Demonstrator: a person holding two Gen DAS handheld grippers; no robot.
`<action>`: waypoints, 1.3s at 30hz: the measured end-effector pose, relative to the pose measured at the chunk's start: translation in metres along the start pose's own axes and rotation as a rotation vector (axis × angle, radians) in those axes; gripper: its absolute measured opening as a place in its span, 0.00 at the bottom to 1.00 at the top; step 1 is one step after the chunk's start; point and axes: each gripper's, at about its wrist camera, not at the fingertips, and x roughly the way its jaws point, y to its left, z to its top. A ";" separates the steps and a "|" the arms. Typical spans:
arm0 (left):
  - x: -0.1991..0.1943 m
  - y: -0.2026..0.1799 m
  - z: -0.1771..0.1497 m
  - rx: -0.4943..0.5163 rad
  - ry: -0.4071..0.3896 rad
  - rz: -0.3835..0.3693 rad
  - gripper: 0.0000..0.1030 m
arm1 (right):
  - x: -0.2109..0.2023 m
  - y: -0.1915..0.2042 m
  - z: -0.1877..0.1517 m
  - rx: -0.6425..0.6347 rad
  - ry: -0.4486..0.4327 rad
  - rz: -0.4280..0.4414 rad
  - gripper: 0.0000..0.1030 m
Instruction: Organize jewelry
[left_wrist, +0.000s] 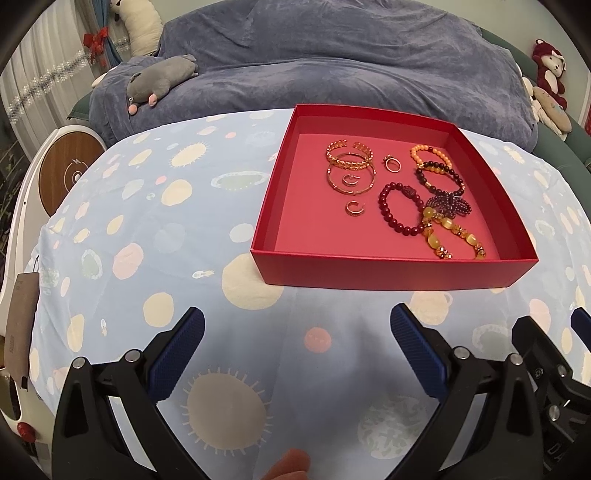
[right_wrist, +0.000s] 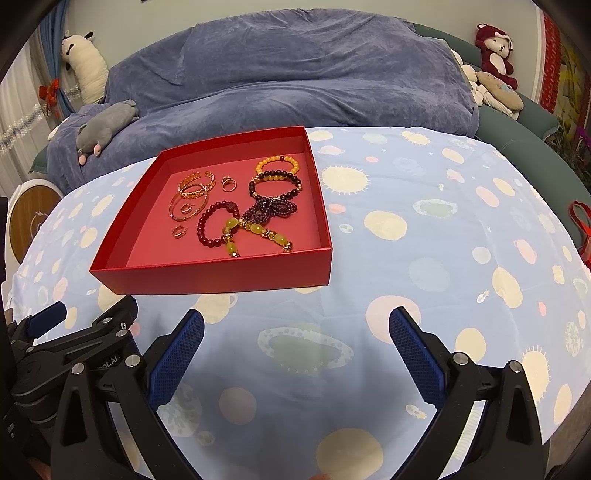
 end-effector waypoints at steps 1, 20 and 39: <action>0.000 0.000 0.001 0.001 0.000 0.001 0.93 | 0.000 0.000 0.000 0.000 0.000 0.000 0.94; 0.000 -0.001 0.003 0.000 -0.007 0.008 0.93 | 0.000 0.002 0.002 -0.001 -0.001 -0.001 0.94; 0.002 0.001 0.003 -0.014 0.012 -0.007 0.93 | 0.000 0.003 0.002 -0.004 -0.001 0.000 0.94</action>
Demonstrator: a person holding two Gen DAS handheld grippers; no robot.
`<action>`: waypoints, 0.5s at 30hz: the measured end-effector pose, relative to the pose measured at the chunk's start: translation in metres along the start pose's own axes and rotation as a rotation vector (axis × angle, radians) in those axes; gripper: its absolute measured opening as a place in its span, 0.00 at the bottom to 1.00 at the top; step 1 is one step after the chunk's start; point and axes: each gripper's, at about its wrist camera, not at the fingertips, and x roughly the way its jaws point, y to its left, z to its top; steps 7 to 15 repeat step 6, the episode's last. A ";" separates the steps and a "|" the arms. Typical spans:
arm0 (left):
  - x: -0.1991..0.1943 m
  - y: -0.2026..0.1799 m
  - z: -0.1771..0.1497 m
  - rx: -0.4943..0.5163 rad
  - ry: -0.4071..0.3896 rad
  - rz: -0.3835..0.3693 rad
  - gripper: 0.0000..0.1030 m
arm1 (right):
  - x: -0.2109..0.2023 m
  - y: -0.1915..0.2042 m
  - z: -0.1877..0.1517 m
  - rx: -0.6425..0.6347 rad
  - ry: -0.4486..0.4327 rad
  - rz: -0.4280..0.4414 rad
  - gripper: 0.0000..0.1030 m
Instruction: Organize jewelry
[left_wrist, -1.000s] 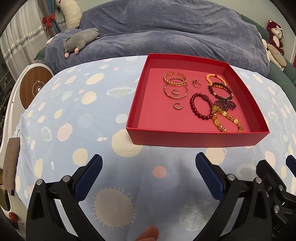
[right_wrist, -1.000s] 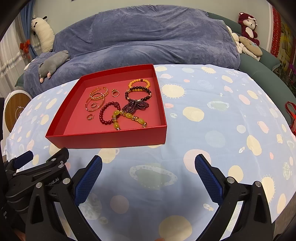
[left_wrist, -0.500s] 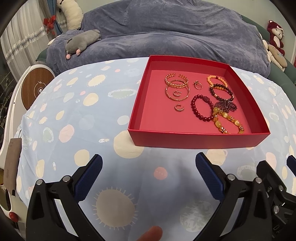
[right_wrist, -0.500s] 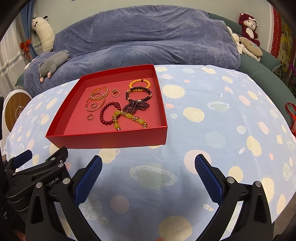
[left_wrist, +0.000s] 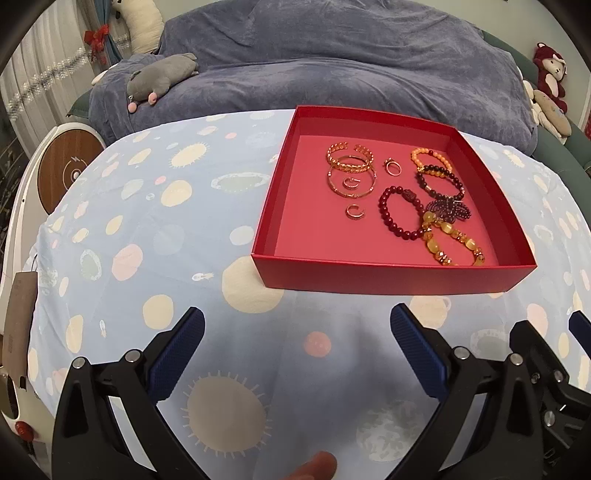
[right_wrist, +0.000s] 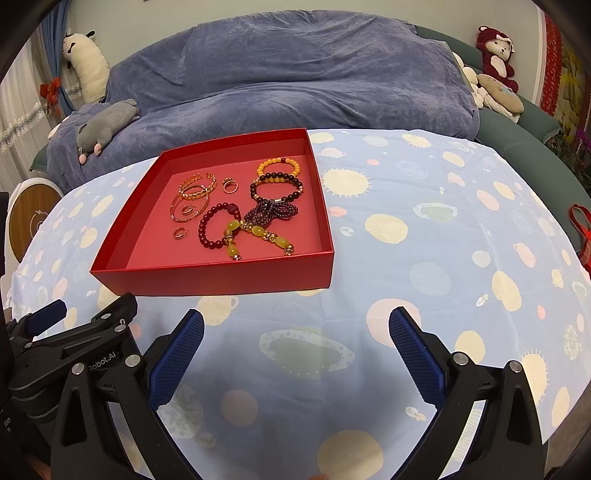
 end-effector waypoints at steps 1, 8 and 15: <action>0.001 0.001 0.000 -0.008 0.003 0.010 0.93 | 0.000 0.001 0.001 -0.002 -0.001 0.001 0.94; 0.000 0.003 -0.001 -0.025 -0.004 0.031 0.93 | 0.000 0.003 0.003 -0.009 -0.002 0.003 0.94; 0.000 0.003 -0.001 -0.025 -0.004 0.031 0.93 | 0.000 0.003 0.003 -0.009 -0.002 0.003 0.94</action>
